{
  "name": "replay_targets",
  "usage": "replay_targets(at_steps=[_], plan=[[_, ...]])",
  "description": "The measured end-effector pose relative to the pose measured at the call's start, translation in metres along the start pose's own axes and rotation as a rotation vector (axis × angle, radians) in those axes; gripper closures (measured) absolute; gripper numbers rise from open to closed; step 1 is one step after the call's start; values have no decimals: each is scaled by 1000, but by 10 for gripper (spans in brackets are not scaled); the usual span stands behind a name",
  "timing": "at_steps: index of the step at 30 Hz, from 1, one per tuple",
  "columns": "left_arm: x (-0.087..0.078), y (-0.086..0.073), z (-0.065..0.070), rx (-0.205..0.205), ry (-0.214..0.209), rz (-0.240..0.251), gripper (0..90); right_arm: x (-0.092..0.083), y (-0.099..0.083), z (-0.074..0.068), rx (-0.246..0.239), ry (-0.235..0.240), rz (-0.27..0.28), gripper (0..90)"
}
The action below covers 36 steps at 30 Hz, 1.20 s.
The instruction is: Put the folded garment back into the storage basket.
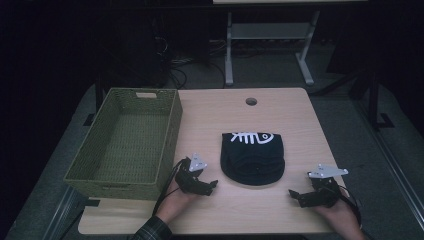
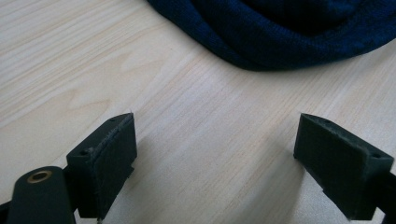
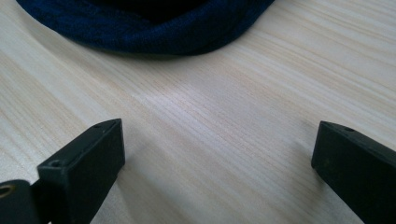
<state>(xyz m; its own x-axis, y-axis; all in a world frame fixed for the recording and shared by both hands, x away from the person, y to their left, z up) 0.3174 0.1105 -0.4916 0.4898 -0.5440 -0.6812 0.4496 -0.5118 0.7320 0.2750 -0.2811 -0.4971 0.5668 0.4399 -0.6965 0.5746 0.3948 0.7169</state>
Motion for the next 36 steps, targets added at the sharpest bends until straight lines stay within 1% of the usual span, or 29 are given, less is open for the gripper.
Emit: replay_targets(at_steps=[1,3,4,5,7,8,10,11,13,14,15,16,17,18,20,21,22,23,24,25,26,27,28,29,30,31,32,34,36], plan=[[0,0,-1,7,-5,1,122,0,0,0,-1,1,-1,29],[1,1,-1,12,-11,-3,122,-1,1,1,-5,4,-1,81],[1,1,-1,12,-11,-3,123,-1,1,1,-5,4,-1,81],[1,1,0,3,-14,-4,123,-3,3,1,0,3,-5,146],[1,2,-1,17,-17,-5,124,-3,4,2,3,3,-7,147],[2,2,0,20,-20,-4,127,-5,6,4,14,10,-4,183],[2,3,1,23,-31,-8,127,-6,10,6,22,22,4,223],[2,3,1,24,-34,-6,127,-7,12,8,18,23,12,250],[3,3,1,34,-42,-4,126,-8,17,9,27,36,21,325],[3,3,1,38,-45,-4,127,-8,20,11,22,42,30,370],[3,3,1,38,-45,-4,127,-8,20,11,22,42,30,370],[3,3,2,38,-49,-3,127,-9,23,12,18,49,43,475],[3,3,2,39,-52,-3,127,-9,23,12,18,49,43,475],[3,3,2,38,-51,-3,126,-9,26,13,15,63,44,532],[3,3,2,38,-48,-5,123,-8,30,13,21,73,35,595],[3,3,2,38,-48,-5,124,-8,30,13,21,73,35,595],[3,3,2,38,-47,-5,124,-7,34,13,22,81,32,643],[3,3,2,38,-47,-5,124,-7,34,13,22,81,32,643],[3,3,2,40,-47,-7,124,-7,36,13,16,85,39,675],[2,2,1,42,-47,-8,124,-7,38,13,21,92,40,701],[2,2,2,39,-43,-9,124,-7,42,13,16,96,39,760],[2,2,2,39,-43,-9,124,-7,42,13,16,96,39,760],[2,2,2,36,-42,-8,124,-7,48,14,12,103,55,823],[2,2,2,36,-42,-8,124,-7,48,14,12,103,55,823],[2,2,2,37,-42,-8,124,-8,54,16,16,118,67,885],[2,2,2,37,-42,-8,124,-8,54,16,16,118,67,885],[2,2,2,36,-42,-8,124,-7,60,19,19,119,65,900],[2,2,2,36,-42,-8,124,-6,65,22,23,133,72,900],[2,2,2,36,-42,-8,124,-3,69,23,23,132,61,900]])
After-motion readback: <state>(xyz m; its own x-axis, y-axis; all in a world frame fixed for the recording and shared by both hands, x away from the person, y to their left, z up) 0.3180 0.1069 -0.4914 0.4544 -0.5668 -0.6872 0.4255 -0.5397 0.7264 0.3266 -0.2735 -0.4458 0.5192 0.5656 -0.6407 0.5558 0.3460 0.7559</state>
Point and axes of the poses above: each handheld gripper's, and its own axes: x roughly forward along the jaws, y roughly out of its top, z roughly to its right, the point moved 2 cm from there along x, roughly forward along the jaws, and after that the axes turned 1 degree about z, right-handed, at the moved point
